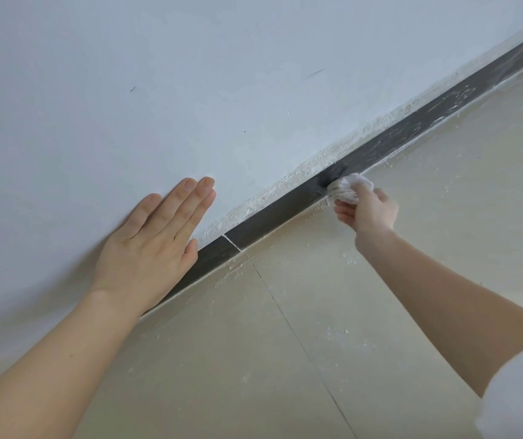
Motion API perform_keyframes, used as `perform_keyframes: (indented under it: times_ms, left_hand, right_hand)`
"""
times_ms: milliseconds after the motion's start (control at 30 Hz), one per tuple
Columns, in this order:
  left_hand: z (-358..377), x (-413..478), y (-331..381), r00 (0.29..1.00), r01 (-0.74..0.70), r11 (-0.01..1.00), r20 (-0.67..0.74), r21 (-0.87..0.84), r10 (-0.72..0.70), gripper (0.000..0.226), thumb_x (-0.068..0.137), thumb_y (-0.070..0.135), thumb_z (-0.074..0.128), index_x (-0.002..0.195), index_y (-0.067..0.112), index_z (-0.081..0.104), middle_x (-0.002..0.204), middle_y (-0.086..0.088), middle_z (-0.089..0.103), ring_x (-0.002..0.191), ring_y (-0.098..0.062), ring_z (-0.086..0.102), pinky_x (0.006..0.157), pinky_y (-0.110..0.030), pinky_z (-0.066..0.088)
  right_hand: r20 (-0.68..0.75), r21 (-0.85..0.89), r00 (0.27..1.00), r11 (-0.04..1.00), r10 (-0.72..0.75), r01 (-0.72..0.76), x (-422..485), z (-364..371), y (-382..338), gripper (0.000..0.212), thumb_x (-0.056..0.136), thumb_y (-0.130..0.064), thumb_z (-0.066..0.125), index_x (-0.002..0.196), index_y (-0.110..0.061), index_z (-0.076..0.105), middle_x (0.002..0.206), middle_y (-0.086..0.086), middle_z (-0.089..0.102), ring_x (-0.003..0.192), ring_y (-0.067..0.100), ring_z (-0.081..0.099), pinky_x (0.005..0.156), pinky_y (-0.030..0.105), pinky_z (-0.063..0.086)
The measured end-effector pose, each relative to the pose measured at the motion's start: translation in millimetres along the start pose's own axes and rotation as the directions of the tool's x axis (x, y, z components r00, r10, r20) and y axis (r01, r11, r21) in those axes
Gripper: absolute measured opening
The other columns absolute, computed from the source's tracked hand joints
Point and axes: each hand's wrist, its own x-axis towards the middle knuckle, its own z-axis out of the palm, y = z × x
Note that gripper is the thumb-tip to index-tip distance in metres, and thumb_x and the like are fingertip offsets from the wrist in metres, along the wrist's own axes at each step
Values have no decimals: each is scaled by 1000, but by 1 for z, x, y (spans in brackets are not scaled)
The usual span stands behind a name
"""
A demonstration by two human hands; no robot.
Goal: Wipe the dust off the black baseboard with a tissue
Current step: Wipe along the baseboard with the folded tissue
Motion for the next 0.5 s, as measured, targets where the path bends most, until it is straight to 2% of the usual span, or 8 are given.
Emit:
perform_keyframes:
  times_ms: [67, 100, 167, 200, 267, 367, 433, 500]
  left_hand:
    - [1, 0, 0, 1000, 3, 1000, -2, 25, -3, 65, 96, 35, 28, 155, 13, 12, 162, 0, 2, 147, -16, 4, 118, -33, 0]
    - [1, 0, 0, 1000, 7, 1000, -2, 24, -7, 65, 96, 35, 28, 155, 13, 12, 162, -1, 2, 147, -16, 4, 118, -33, 0]
    - [-1, 1, 0, 1000, 17, 1000, -2, 6, -17, 64, 96, 35, 29, 155, 13, 13, 162, 0, 4, 146, -16, 5, 118, -33, 0]
    - [-1, 1, -1, 1000, 22, 1000, 0, -5, -22, 64, 96, 34, 29, 155, 12, 13, 162, 0, 4, 146, -16, 6, 118, -32, 0]
    - [-4, 1, -1, 1000, 24, 999, 8, -37, -24, 65, 96, 33, 29, 155, 12, 11, 162, 0, 4, 147, -16, 6, 119, -32, -1]
    - [-6, 1, 0, 1000, 21, 999, 14, -38, -20, 67, 94, 31, 34, 155, 11, 12, 162, 0, 4, 147, -16, 6, 119, -33, 0]
    - [-7, 2, 0, 1000, 12, 1000, 19, -7, -12, 67, 94, 31, 34, 154, 11, 13, 162, -1, 4, 147, -17, 6, 118, -34, 1]
    - [-10, 2, 0, 1000, 12, 1000, 25, -1, -12, 66, 94, 30, 32, 154, 11, 13, 162, -2, 5, 147, -17, 6, 118, -34, 0]
  right_hand:
    - [50, -18, 996, 997, 76, -76, 1, -14, -1, 13, 79, -16, 60, 69, -9, 57, 58, 11, 55, 43, 20, 49, 39, 19, 38]
    - [54, -156, 997, 987, 52, -43, -1, -18, 6, 15, 77, -18, 60, 66, -9, 56, 56, 9, 53, 45, 21, 47, 38, 19, 36]
    - [123, -511, 985, 843, -121, 167, -16, -21, 27, 22, 73, -25, 58, 62, -7, 51, 52, 7, 52, 50, 25, 50, 43, 26, 42]
    - [214, -592, 962, 761, -170, 266, -29, -19, 36, 26, 72, -30, 56, 62, -7, 49, 52, 7, 54, 52, 28, 54, 47, 31, 46]
    - [462, -604, 873, 665, -156, 439, -61, -9, 51, 25, 74, -31, 56, 64, -10, 46, 53, 6, 55, 56, 30, 55, 50, 34, 46]
    - [766, -513, 626, 450, -145, 731, -106, 15, 59, 32, 85, -24, 59, 65, -22, 34, 50, -1, 37, 57, 30, 39, 52, 33, 31]
    - [835, -417, 509, 361, -212, 834, -125, 36, 57, 37, 89, -25, 58, 69, -28, 27, 49, -2, 29, 56, 30, 34, 50, 33, 26]
    - [851, -368, 449, 302, -272, 880, -129, 51, 53, 36, 90, -30, 59, 74, -24, 27, 51, -5, 33, 53, 30, 35, 48, 32, 26]
